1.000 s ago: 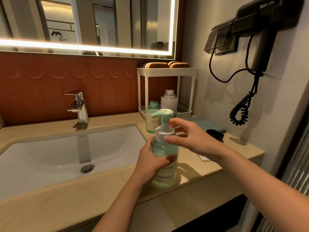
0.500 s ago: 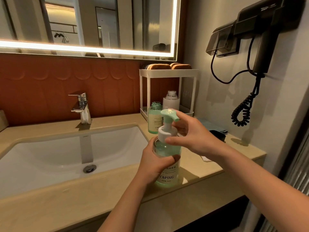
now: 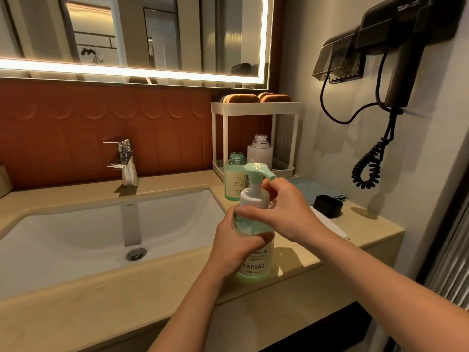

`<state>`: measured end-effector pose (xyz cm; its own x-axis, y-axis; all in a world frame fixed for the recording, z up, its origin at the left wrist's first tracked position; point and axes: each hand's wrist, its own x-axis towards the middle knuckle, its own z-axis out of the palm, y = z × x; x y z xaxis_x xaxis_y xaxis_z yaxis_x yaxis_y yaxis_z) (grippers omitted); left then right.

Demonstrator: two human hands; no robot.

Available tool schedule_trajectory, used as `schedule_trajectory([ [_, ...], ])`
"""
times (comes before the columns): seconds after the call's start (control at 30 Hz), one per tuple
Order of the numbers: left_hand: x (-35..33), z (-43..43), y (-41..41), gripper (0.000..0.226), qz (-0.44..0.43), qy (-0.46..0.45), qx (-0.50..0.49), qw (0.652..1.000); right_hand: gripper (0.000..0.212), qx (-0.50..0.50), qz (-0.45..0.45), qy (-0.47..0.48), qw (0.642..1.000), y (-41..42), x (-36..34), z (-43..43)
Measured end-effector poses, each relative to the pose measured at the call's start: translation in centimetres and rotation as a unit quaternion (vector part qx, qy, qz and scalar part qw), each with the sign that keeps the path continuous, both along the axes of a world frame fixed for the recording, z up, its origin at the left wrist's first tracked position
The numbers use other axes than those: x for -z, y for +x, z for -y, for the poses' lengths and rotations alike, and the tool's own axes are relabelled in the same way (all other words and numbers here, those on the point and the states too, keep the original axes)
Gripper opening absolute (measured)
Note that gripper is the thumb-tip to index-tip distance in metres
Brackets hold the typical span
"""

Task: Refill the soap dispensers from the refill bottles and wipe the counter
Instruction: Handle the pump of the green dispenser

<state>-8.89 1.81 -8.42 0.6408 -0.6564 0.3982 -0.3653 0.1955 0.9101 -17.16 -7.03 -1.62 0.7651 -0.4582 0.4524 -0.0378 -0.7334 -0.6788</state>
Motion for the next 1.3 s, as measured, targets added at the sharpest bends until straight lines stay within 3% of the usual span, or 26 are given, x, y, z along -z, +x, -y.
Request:
schedule_trajectory([
  [0.07,-0.1,-0.1,0.0,0.051,-0.003,-0.003,0.005,1.000,0.054,-0.064,-0.012,0.047,0.997,-0.4,-0.4,0.5],
  [0.2,-0.1,-0.2,-0.3,0.053,-0.007,-0.013,0.010,1.000,0.073,-0.159,-0.024,0.182,0.970,-1.2,-0.9,1.9],
  [0.3,0.0,-0.3,-0.2,0.052,-0.012,-0.013,0.017,1.000,0.079,-0.139,-0.052,0.139,0.979,-1.5,-0.7,1.8],
  [0.5,-0.1,-0.2,0.0,0.049,0.007,-0.005,0.001,1.000,0.062,-0.021,-0.012,0.029,0.999,-0.5,-0.1,0.1],
  [0.63,-0.1,-0.1,-0.1,0.051,-0.007,-0.010,0.009,1.000,0.049,-0.063,-0.026,0.059,0.996,-0.7,-0.5,0.7],
  [0.77,0.0,-0.1,-0.2,0.059,-0.015,-0.016,0.007,1.000,0.066,-0.142,-0.056,0.121,0.981,-1.1,-0.7,1.4],
  [0.97,0.0,-0.2,-0.1,0.053,0.000,0.001,0.005,1.000,0.069,-0.036,-0.044,0.053,0.997,-0.2,-0.2,0.5],
  [1.07,0.0,-0.1,-0.1,0.049,0.004,0.001,-0.002,1.000,0.059,-0.007,-0.033,0.024,0.999,0.1,-0.1,0.2],
  [1.3,-0.1,-0.2,-0.2,0.050,-0.010,-0.005,0.005,1.000,0.048,-0.086,-0.032,0.064,0.994,-0.7,-1.1,1.0],
])
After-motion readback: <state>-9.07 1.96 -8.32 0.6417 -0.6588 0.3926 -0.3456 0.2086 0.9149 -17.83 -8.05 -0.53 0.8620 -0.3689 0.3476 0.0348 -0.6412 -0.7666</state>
